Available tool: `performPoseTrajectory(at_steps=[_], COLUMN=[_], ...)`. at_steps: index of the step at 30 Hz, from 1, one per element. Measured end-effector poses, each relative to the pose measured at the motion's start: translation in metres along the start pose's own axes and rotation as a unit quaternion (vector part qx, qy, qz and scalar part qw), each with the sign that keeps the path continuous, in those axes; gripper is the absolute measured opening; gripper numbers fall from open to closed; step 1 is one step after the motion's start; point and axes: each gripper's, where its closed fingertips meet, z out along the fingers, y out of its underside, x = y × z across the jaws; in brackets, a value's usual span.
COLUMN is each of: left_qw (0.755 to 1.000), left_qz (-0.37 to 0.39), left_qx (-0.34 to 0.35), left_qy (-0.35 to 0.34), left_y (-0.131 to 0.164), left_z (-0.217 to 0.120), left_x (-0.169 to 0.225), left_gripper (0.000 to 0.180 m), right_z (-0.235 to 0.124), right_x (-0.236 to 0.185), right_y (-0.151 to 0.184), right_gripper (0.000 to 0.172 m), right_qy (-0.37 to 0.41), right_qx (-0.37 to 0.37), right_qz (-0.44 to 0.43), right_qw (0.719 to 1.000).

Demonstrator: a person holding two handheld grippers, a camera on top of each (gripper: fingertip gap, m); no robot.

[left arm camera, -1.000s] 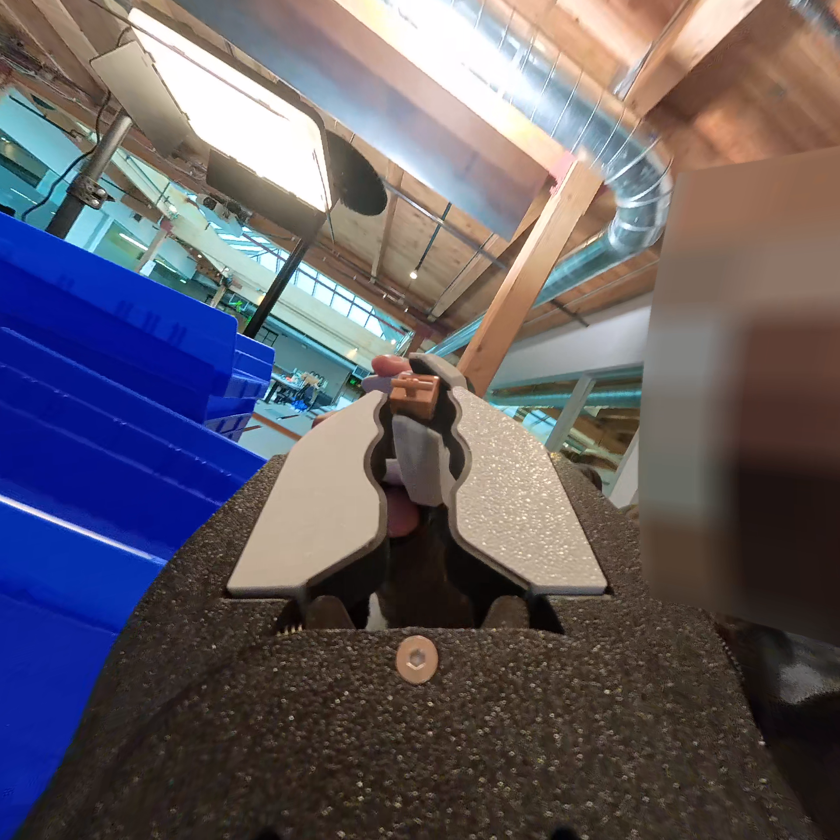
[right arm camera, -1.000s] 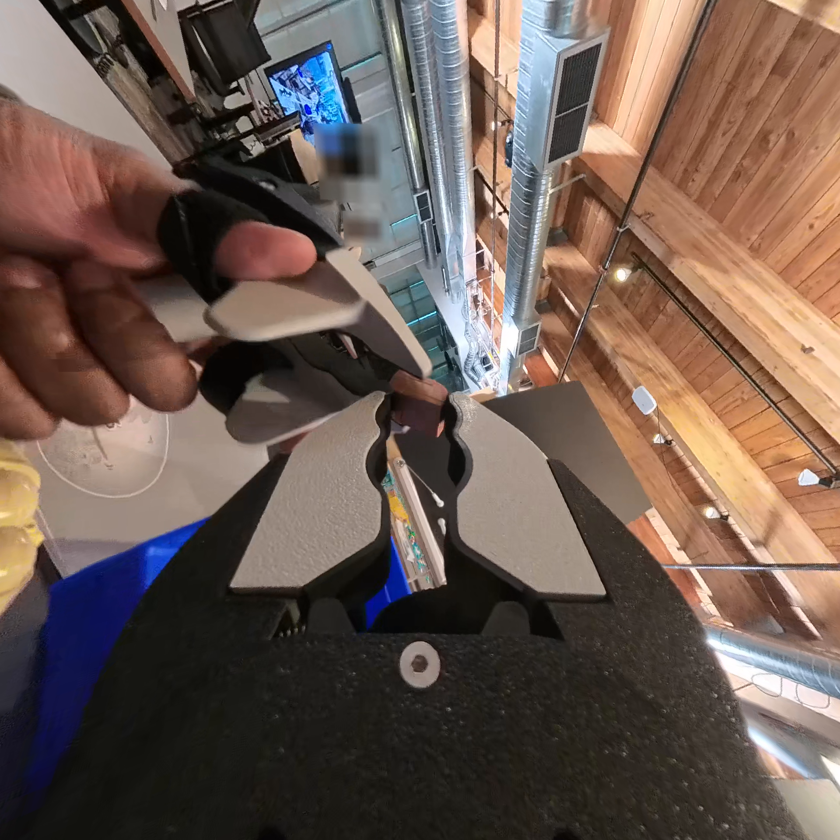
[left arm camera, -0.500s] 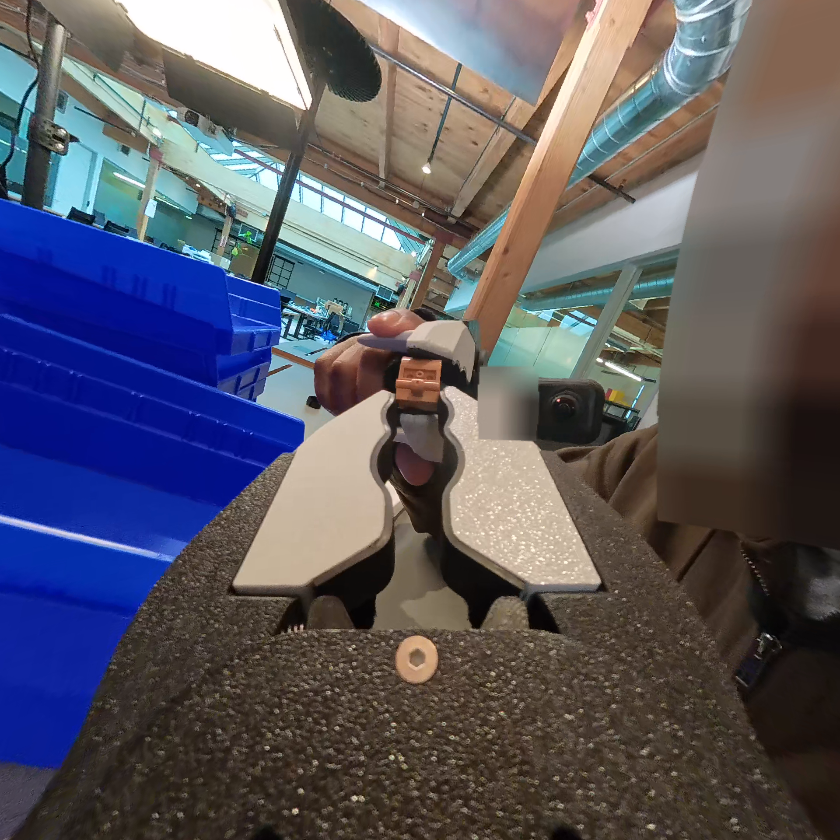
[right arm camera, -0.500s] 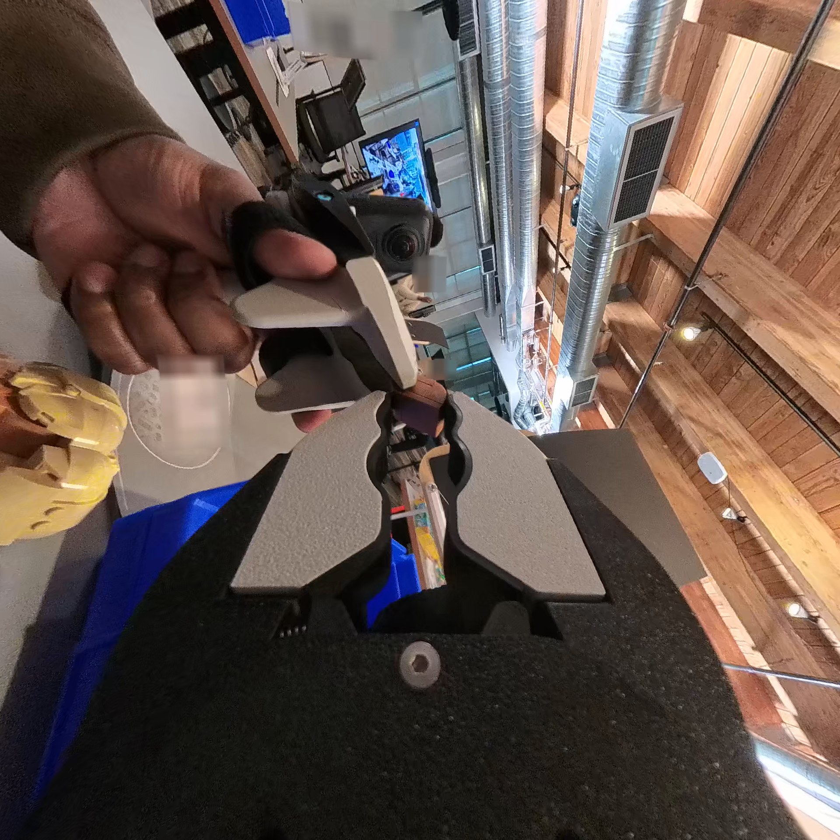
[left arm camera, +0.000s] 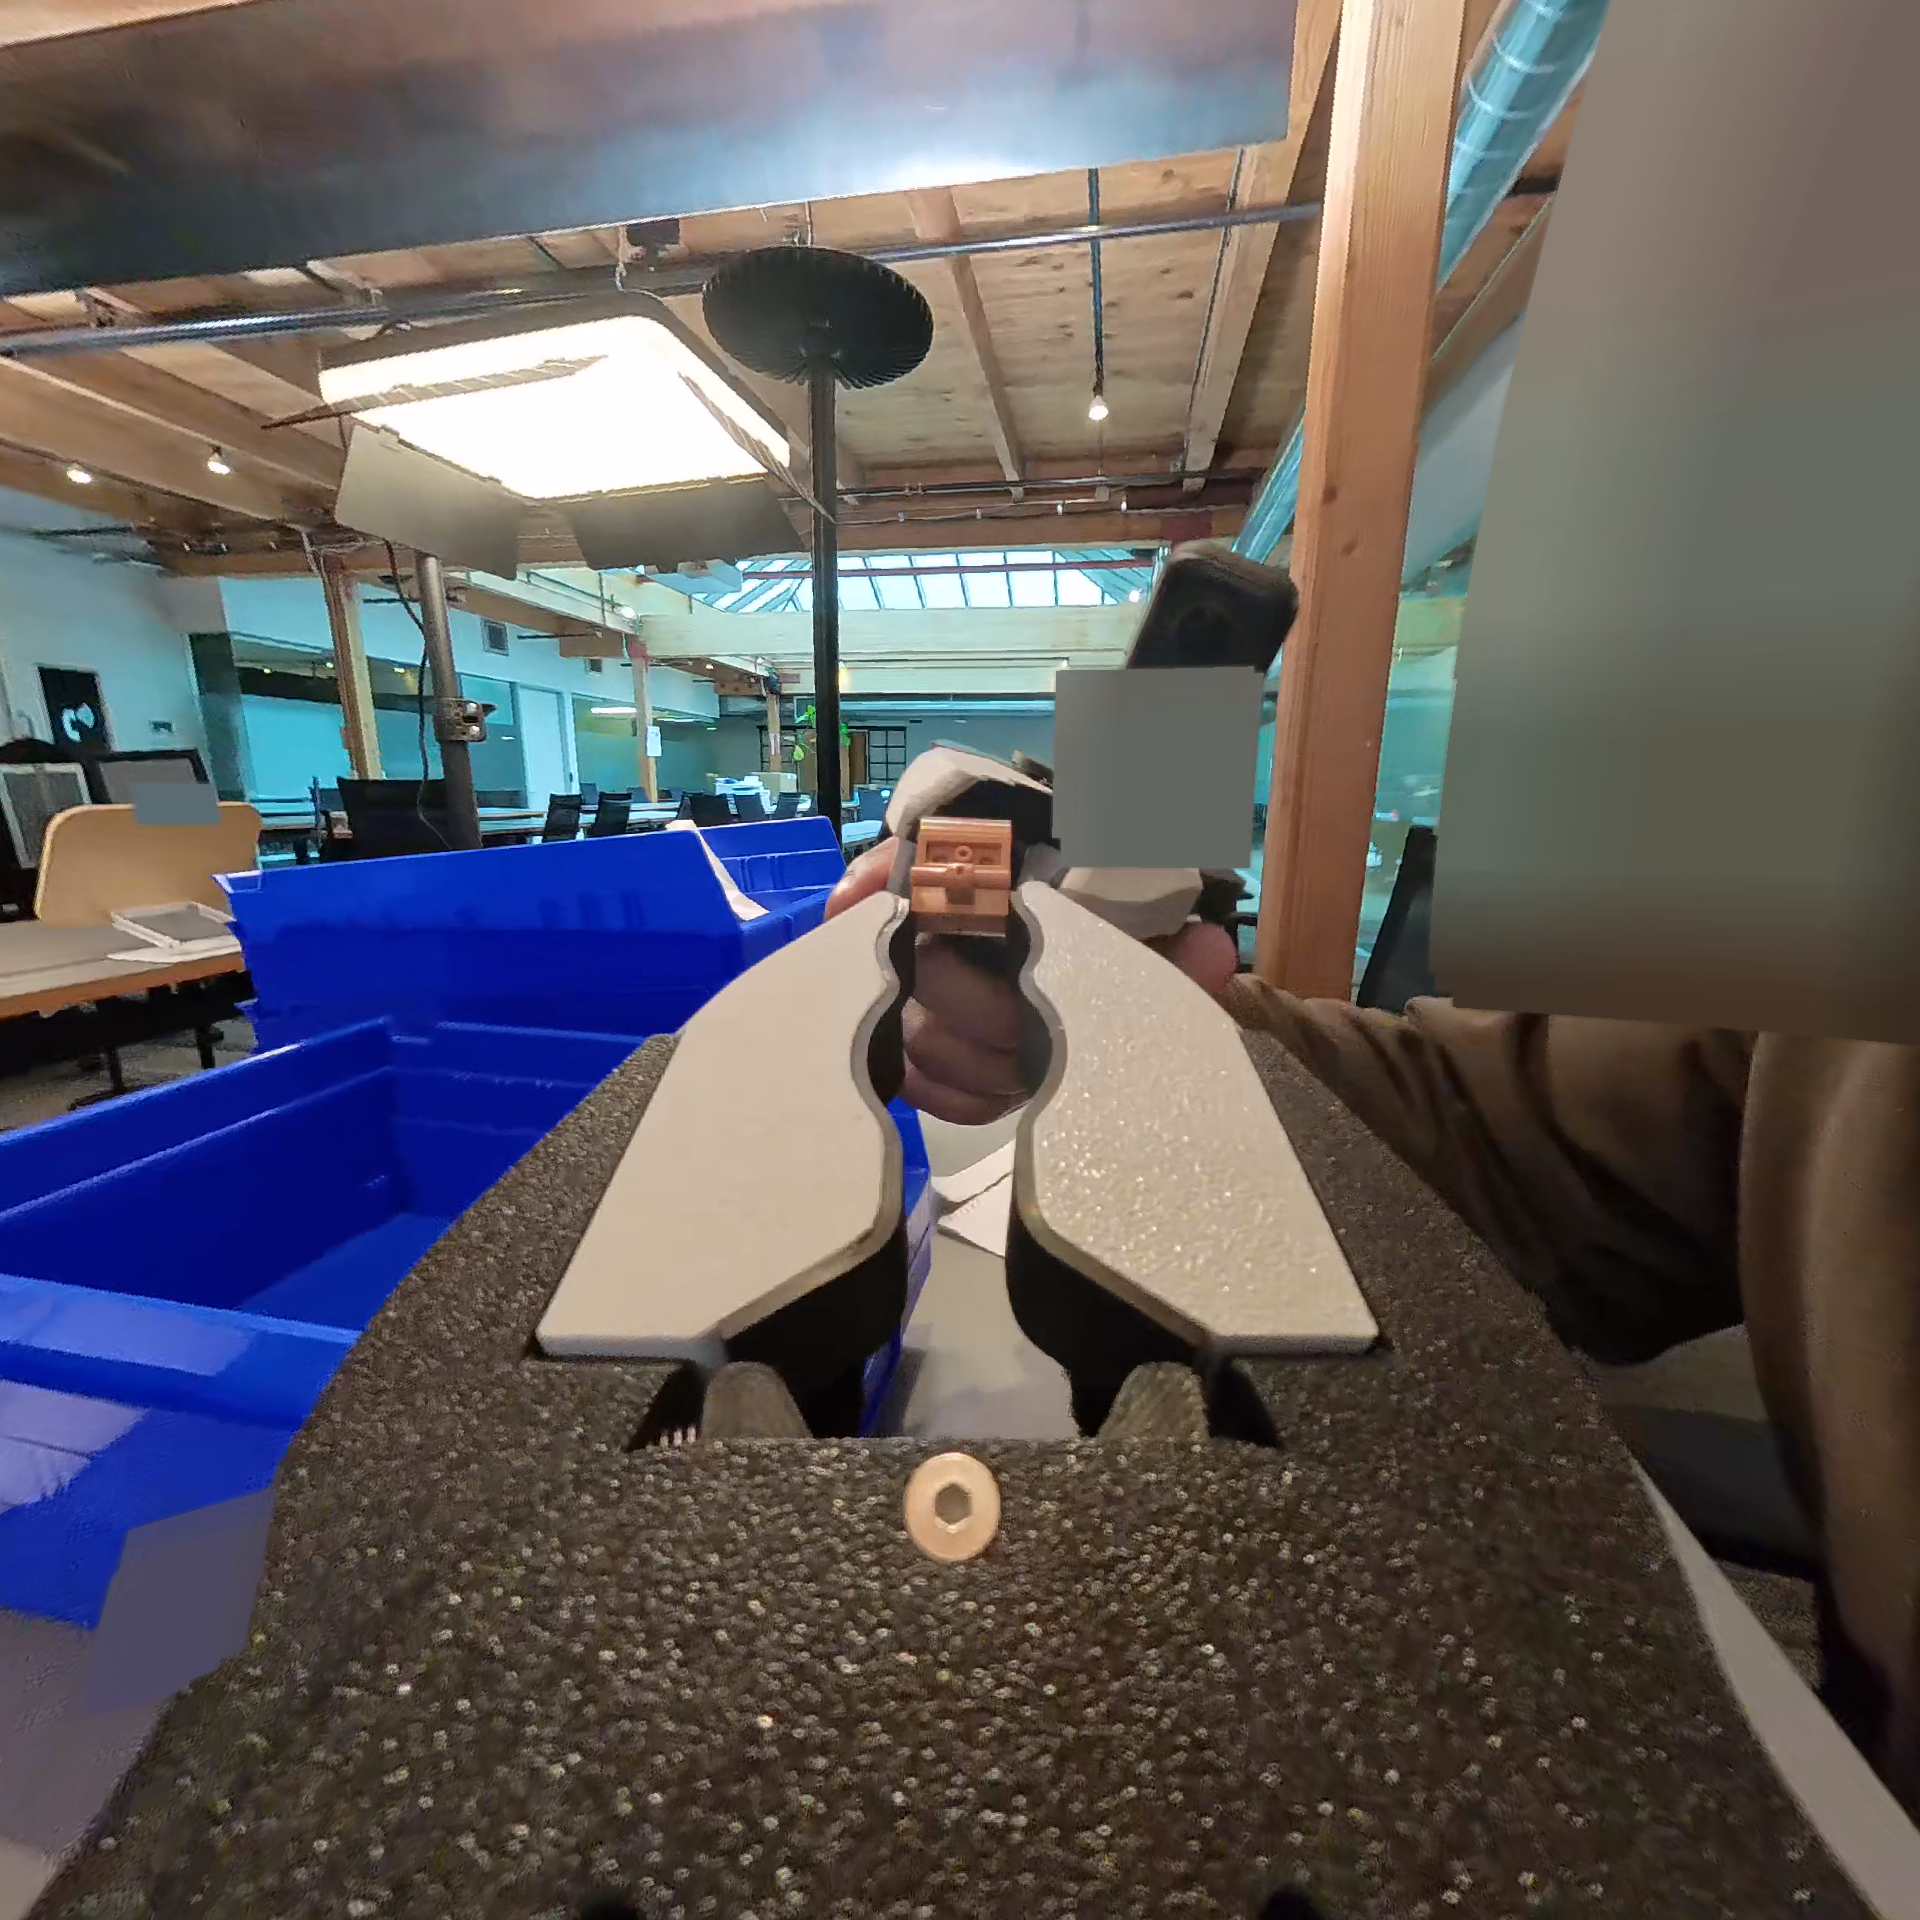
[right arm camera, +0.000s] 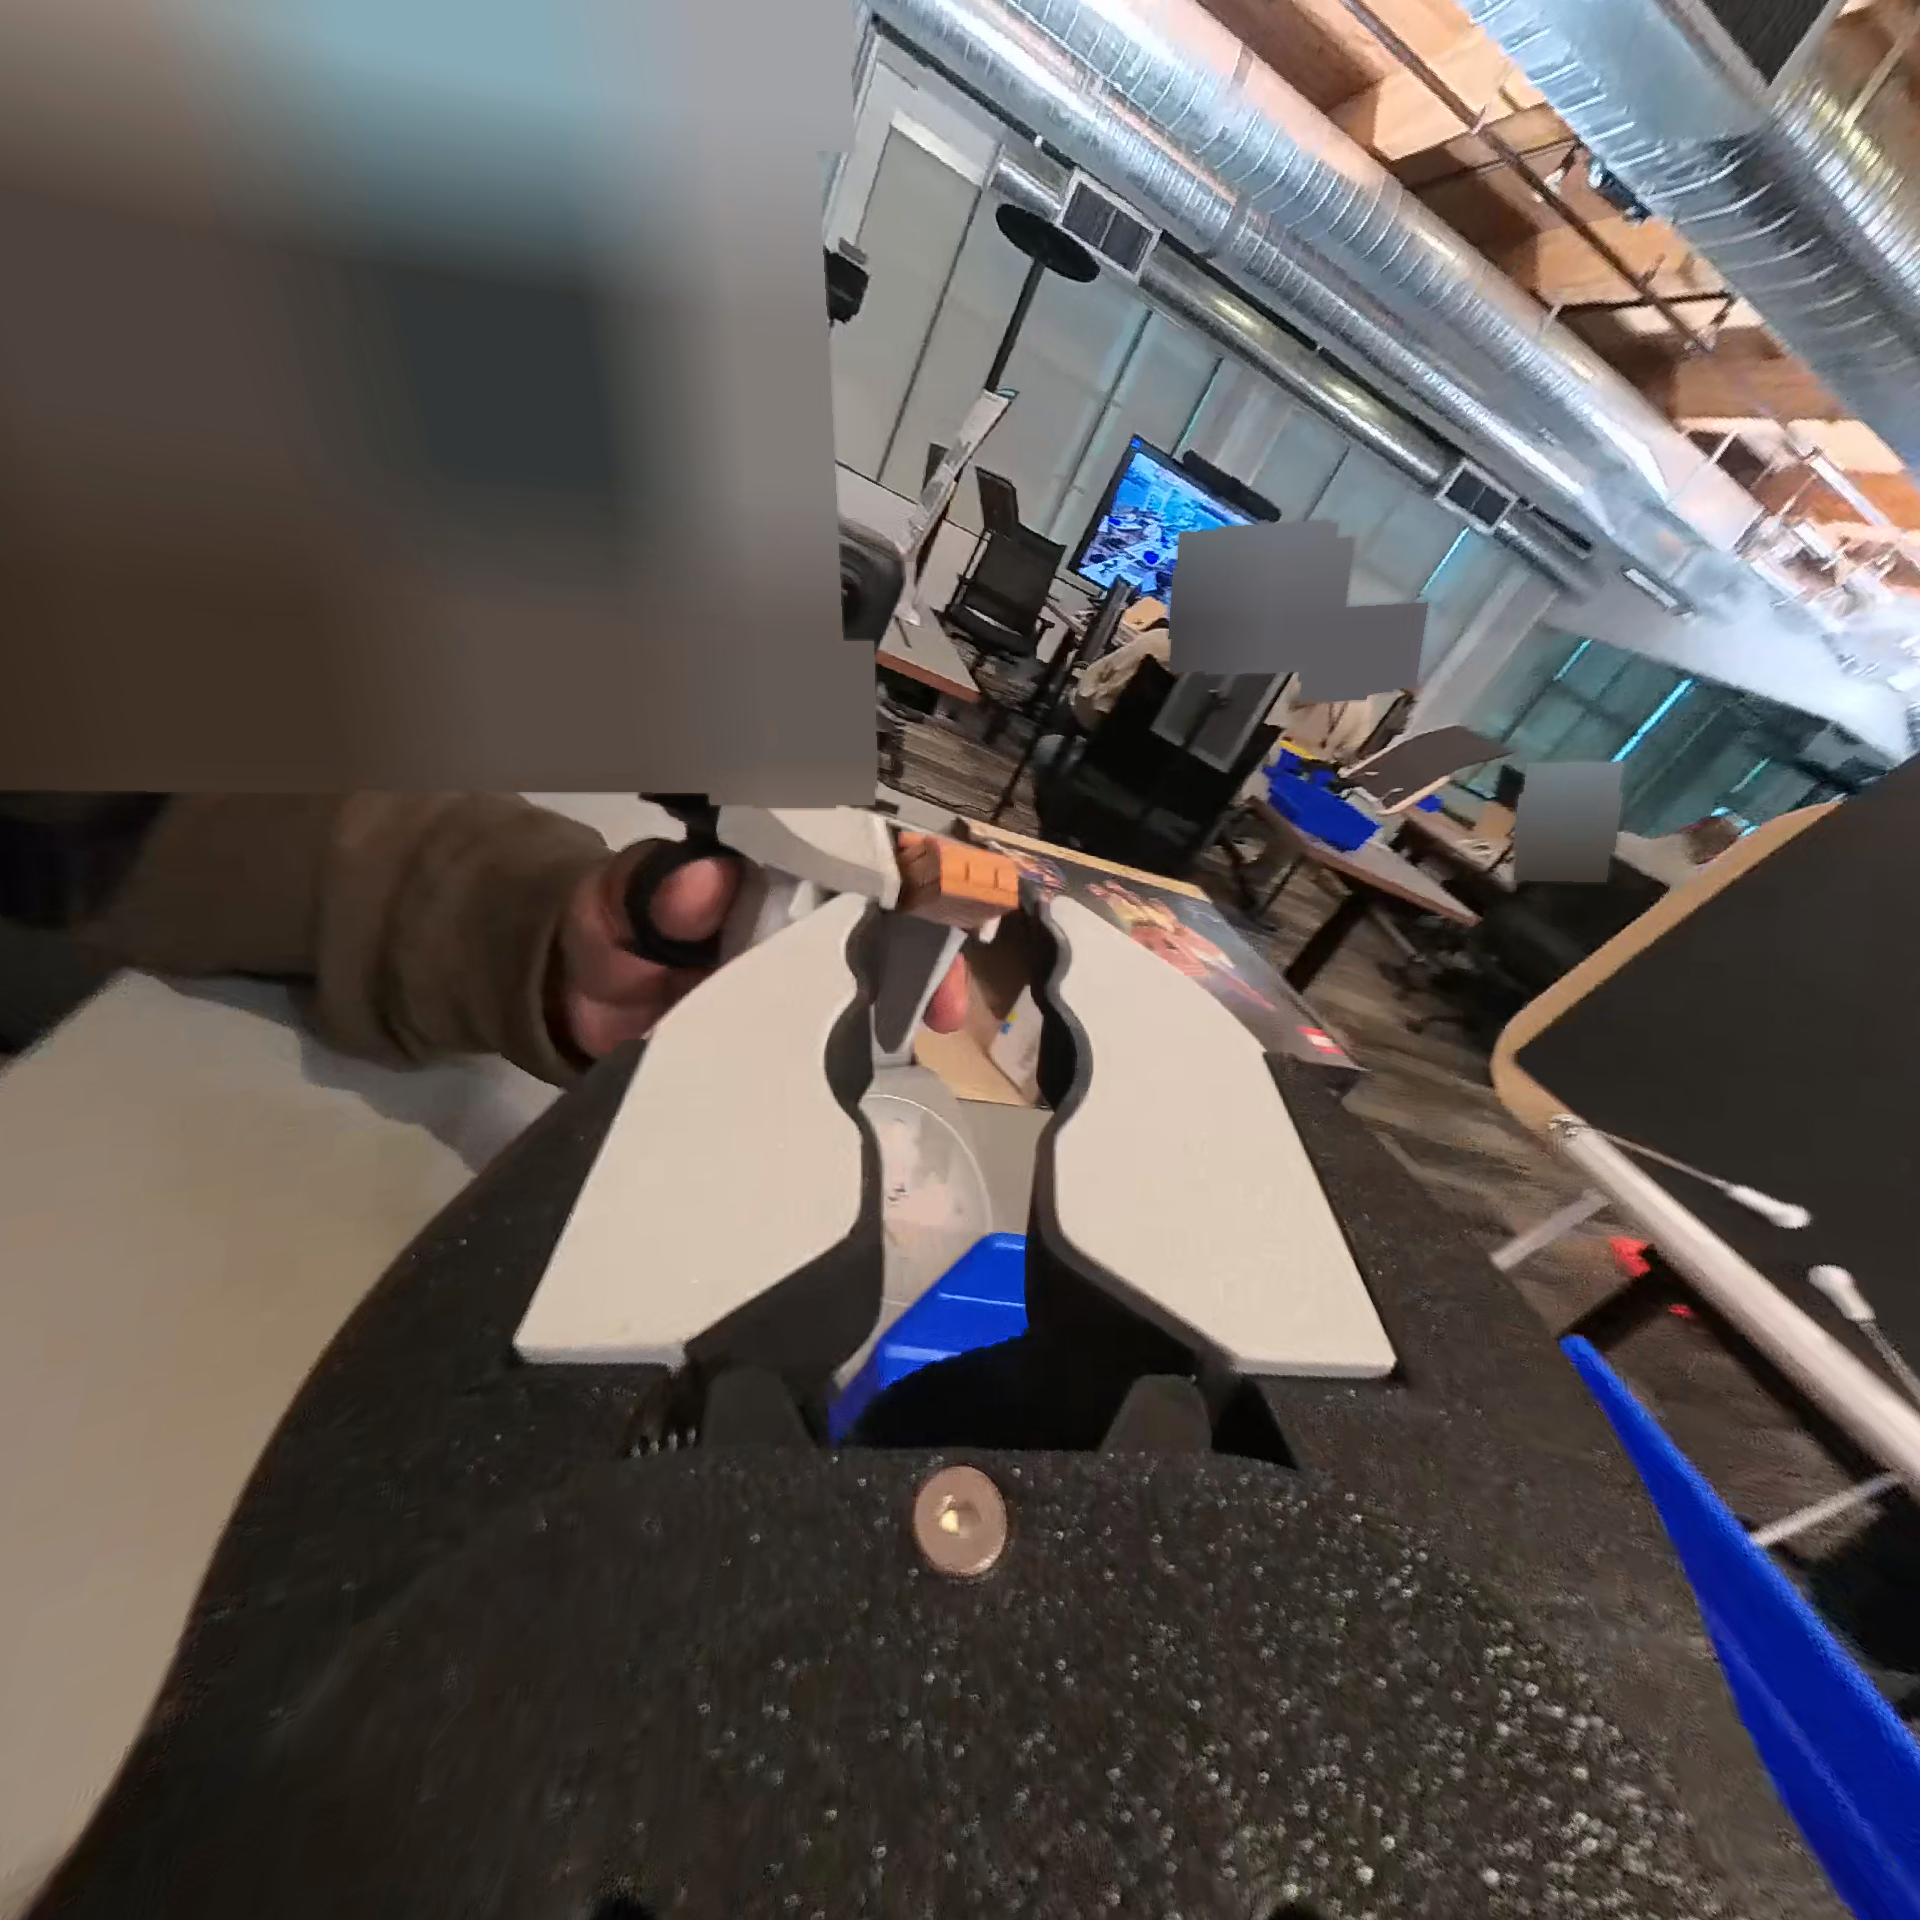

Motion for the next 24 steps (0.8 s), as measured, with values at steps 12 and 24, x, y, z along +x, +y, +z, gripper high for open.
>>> performPoseTrajectory(at_steps=[12,24], left_qw=[0.999,0.966], left_qz=[0.031,-0.215], left_qx=[-0.002,0.012], left_qy=[0.026,0.146], left_y=[0.003,-0.006], left_z=[0.002,0.001], left_x=[0.013,0.026], left_gripper=[0.016,0.017], right_z=[0.000,-0.008], right_x=[-0.011,-0.010], right_y=[-0.004,0.003], right_gripper=[0.017,0.000], right_qy=[-0.050,-0.052], right_qx=[0.015,0.000], right_qz=[0.076,0.006], right_qw=[0.996,0.999])
